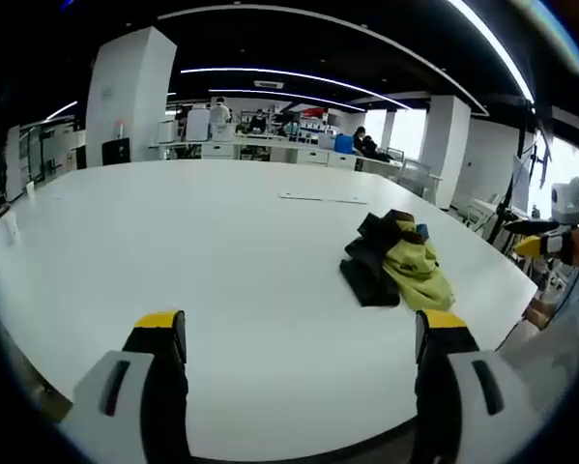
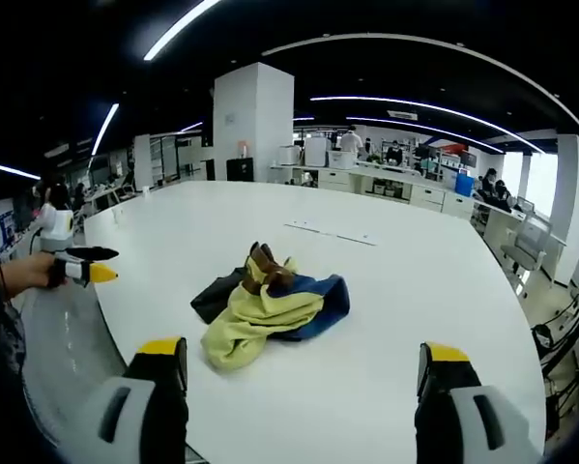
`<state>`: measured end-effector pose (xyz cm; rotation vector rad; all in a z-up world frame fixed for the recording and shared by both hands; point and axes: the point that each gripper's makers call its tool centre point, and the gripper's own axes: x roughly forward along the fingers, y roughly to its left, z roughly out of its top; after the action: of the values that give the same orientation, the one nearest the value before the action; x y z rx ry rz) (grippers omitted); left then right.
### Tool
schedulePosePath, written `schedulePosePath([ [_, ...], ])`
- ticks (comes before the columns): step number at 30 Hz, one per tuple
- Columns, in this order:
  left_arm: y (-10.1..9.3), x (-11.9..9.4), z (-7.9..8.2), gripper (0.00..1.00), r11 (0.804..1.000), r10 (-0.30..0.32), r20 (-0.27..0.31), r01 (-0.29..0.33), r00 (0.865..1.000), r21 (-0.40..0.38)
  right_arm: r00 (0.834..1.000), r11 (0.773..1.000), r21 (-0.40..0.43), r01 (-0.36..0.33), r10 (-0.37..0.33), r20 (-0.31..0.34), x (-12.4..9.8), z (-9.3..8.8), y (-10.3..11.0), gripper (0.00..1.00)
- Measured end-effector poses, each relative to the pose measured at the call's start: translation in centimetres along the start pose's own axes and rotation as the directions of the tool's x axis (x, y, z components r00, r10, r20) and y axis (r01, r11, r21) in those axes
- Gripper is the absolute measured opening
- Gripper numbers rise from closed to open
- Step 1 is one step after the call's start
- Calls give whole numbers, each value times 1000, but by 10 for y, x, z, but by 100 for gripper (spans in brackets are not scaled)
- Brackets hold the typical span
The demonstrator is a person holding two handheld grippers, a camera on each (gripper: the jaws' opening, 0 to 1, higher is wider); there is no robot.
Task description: Fold the garment on the visible template until the final outline fits inside the template.
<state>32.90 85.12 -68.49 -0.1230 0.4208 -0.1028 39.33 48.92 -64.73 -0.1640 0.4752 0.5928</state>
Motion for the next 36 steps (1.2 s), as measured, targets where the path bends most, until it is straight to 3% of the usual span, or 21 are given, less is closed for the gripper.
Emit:
schedulePosePath([
  [12,4,3,0,96,1000,-2,6,2,1000,2,999,1000,4,-18,18,43,3,8,4,100],
  [28,2,6,-3,94,1000,-16,-3,16,1000,25,1000,1000,-6,-16,16,25,3,5,-1,100],
  [36,-22,1,9,92,996,-83,36,81,996,38,997,999,23,-49,47,63,2,13,-4,100],
])
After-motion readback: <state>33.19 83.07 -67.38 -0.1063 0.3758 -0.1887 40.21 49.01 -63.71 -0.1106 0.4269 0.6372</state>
